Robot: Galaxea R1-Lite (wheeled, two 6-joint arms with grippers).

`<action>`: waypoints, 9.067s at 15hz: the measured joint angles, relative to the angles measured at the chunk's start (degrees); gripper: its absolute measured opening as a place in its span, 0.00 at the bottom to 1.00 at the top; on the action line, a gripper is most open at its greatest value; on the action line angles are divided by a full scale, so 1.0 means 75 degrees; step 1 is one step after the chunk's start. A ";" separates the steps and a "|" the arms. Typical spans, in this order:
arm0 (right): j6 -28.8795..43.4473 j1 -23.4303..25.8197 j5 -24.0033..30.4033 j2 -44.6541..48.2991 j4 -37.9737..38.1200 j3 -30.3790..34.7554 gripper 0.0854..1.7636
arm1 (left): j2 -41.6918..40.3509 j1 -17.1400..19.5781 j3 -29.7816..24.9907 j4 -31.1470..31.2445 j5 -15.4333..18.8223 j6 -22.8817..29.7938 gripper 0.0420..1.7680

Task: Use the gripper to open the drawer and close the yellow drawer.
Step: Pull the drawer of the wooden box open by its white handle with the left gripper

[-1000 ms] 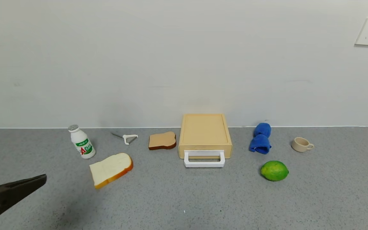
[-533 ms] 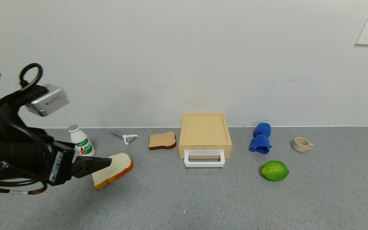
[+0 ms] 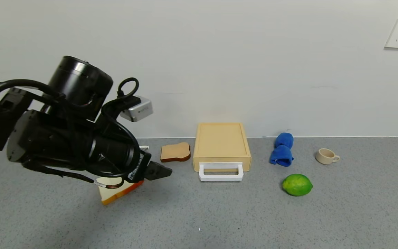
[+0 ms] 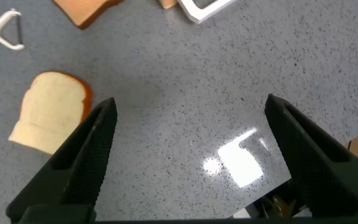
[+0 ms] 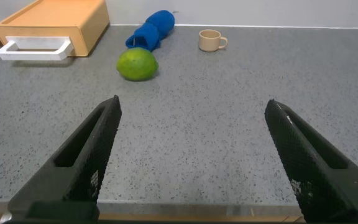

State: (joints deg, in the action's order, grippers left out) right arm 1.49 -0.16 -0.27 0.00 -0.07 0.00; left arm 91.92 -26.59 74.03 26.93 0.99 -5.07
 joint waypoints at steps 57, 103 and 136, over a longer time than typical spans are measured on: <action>-0.0002 0.0000 0.0003 0.0000 0.0000 0.0000 0.97 | 0.6376 -0.1273 0.5240 0.0041 -0.1630 0.5250 0.04; -0.0002 0.0000 0.0003 0.0000 0.0000 0.0000 0.97 | 0.5478 -0.2185 0.3374 0.1300 -0.1440 0.6651 0.04; 0.0000 0.0000 0.0000 0.0000 0.0000 0.0000 0.97 | 0.0987 -0.0728 -0.0125 -0.0210 0.1515 0.1429 0.04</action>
State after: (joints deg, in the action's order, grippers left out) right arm 1.49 -0.16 -0.27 0.00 -0.07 0.00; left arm 99.32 -32.05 73.09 25.36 12.35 5.64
